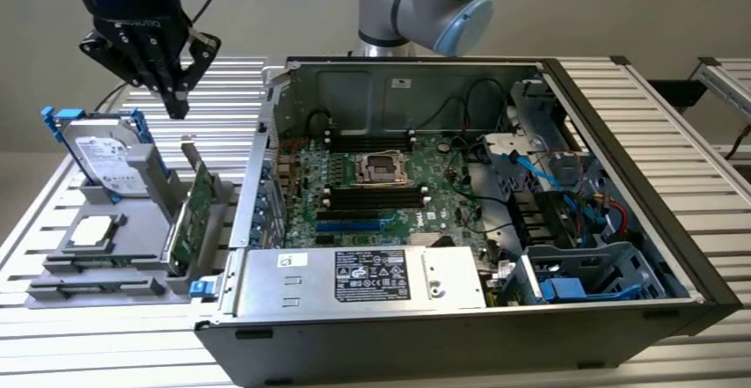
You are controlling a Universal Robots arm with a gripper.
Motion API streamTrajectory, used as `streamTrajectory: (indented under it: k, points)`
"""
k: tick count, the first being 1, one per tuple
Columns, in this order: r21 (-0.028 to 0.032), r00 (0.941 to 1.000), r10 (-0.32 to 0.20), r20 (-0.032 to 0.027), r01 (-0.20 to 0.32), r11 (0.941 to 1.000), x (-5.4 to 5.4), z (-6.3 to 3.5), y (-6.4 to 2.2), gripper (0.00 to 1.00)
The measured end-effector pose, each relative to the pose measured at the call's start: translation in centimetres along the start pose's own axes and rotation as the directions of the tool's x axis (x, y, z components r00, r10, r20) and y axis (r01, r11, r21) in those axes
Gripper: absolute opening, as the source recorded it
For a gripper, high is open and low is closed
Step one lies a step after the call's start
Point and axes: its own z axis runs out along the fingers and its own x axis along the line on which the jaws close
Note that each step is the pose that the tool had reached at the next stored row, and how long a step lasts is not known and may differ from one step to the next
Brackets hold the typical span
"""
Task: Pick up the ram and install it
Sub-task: 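Reach for the ram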
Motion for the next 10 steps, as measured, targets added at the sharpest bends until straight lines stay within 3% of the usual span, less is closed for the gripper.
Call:
streamTrajectory:
  k: [10]
  points:
    - [0.0000, 1.0000, 0.000, 0.0000, 0.000, 1.0000, 3.9, 0.63, -1.60, 0.11]
